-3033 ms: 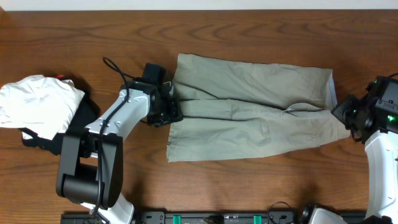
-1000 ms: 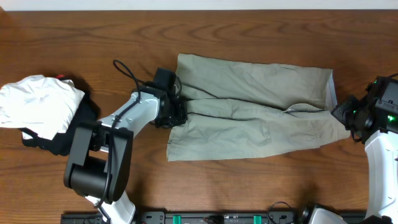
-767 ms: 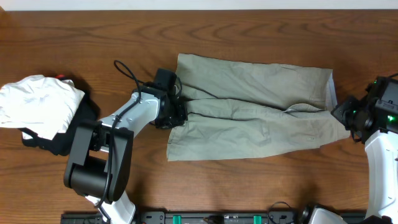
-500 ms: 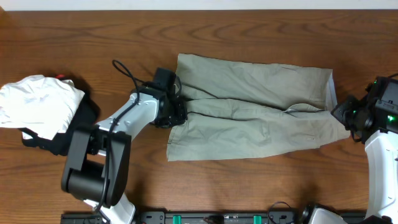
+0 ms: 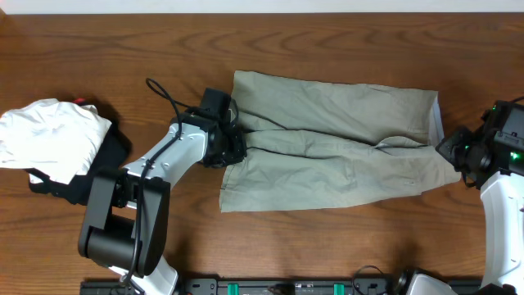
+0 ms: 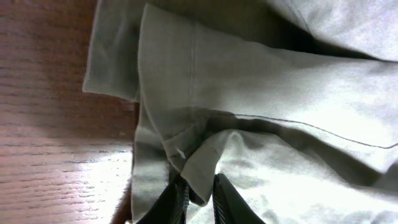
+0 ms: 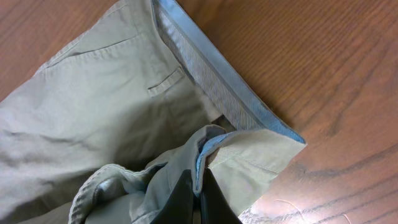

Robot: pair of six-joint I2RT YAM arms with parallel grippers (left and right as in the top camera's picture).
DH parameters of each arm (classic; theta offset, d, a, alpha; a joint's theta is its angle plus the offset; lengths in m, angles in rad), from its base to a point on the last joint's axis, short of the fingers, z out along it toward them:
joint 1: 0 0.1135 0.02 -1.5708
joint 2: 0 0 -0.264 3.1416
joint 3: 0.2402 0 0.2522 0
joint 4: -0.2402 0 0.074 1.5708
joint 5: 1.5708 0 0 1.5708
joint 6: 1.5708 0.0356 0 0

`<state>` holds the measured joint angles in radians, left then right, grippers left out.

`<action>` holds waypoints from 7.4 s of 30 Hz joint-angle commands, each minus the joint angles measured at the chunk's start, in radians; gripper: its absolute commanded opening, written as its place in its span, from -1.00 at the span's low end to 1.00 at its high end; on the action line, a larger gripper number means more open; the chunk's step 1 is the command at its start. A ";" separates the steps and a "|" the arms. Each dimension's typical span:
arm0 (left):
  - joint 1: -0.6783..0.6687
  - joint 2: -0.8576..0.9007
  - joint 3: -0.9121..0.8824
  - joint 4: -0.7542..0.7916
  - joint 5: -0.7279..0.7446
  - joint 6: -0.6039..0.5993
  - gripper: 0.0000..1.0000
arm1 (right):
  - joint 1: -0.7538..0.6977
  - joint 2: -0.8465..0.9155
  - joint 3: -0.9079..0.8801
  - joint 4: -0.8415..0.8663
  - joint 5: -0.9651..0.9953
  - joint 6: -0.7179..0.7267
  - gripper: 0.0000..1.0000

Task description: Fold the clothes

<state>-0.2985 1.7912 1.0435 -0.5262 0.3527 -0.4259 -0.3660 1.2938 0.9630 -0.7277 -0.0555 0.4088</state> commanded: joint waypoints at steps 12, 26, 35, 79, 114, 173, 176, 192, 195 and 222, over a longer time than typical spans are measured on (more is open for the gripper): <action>-0.004 -0.055 0.055 -0.022 -0.077 0.093 -0.88 | -0.007 0.000 0.018 -0.009 0.003 -0.014 -0.97; 0.025 -0.517 0.063 -0.163 -0.187 0.093 -0.88 | -0.007 -0.028 0.018 -0.060 0.002 -0.014 -0.97; 0.025 -0.752 0.063 -0.280 -0.268 0.092 -0.88 | -0.007 -0.224 0.018 -0.134 0.020 -0.013 -0.97; 0.019 -0.192 0.063 0.694 -0.386 0.167 -0.88 | -0.006 0.074 0.018 0.351 -0.024 0.025 -0.97; 0.018 0.032 0.063 0.690 -0.383 0.260 0.50 | -0.010 0.355 0.018 0.600 0.055 0.092 0.01; 0.120 -0.145 0.070 -0.333 -0.162 0.214 0.54 | -0.001 0.094 0.015 -0.014 -0.001 -0.051 0.32; 0.162 -0.240 0.070 -0.319 -0.162 0.214 0.98 | -0.001 0.094 0.011 -0.016 -0.001 -0.051 0.33; 0.232 -0.010 0.026 -0.184 0.041 0.219 0.98 | -0.001 0.094 0.002 -0.025 -0.001 -0.051 0.33; 0.232 0.066 0.026 -0.155 0.112 0.219 0.96 | -0.001 0.094 0.002 -0.025 -0.001 -0.051 0.33; 0.425 -0.079 0.020 -0.342 0.062 0.302 -0.88 | -0.001 0.094 0.002 -0.029 -0.001 -0.059 0.33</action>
<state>0.0574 1.8194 1.0595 -0.8276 0.5472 -0.1810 -0.3660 1.3937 0.9676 -0.7532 -0.0559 0.3691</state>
